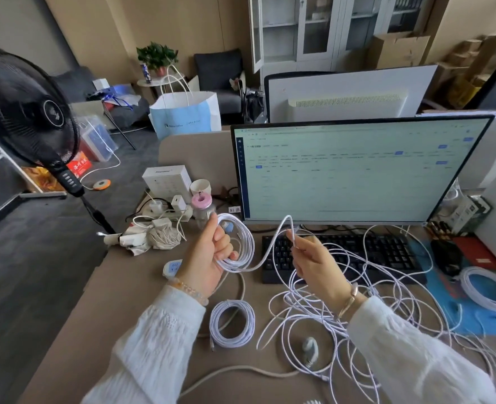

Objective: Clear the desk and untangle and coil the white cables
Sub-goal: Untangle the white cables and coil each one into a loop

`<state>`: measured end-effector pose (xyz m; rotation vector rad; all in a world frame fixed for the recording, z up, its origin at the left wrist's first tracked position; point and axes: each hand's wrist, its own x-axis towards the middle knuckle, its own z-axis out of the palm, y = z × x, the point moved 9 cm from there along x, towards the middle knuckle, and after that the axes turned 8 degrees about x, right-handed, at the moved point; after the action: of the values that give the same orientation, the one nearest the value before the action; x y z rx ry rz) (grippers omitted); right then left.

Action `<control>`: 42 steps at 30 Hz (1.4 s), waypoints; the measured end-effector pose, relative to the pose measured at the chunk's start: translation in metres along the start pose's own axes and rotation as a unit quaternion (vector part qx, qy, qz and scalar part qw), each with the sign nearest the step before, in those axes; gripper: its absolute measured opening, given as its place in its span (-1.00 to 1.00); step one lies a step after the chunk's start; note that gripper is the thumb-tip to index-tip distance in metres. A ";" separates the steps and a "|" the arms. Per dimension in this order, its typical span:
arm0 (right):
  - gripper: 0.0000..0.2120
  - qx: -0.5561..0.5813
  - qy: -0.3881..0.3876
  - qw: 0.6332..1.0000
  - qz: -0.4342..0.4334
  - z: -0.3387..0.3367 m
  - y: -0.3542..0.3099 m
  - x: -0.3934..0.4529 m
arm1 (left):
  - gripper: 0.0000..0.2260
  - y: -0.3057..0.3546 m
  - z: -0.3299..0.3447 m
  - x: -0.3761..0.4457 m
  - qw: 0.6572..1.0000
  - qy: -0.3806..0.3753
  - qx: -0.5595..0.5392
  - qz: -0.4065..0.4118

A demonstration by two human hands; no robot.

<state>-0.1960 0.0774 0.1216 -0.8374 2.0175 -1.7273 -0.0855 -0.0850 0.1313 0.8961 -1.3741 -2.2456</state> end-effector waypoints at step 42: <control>-0.76 0.546 -0.084 0.808 0.205 0.025 -0.008 -0.016 | -0.52 -0.038 0.063 -0.024 0.973 -0.163 -0.145 -0.074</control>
<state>-0.1667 0.0682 0.1228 -0.1162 0.7008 -1.9948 -0.1098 -0.0120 0.1263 0.5651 -1.0850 -2.7128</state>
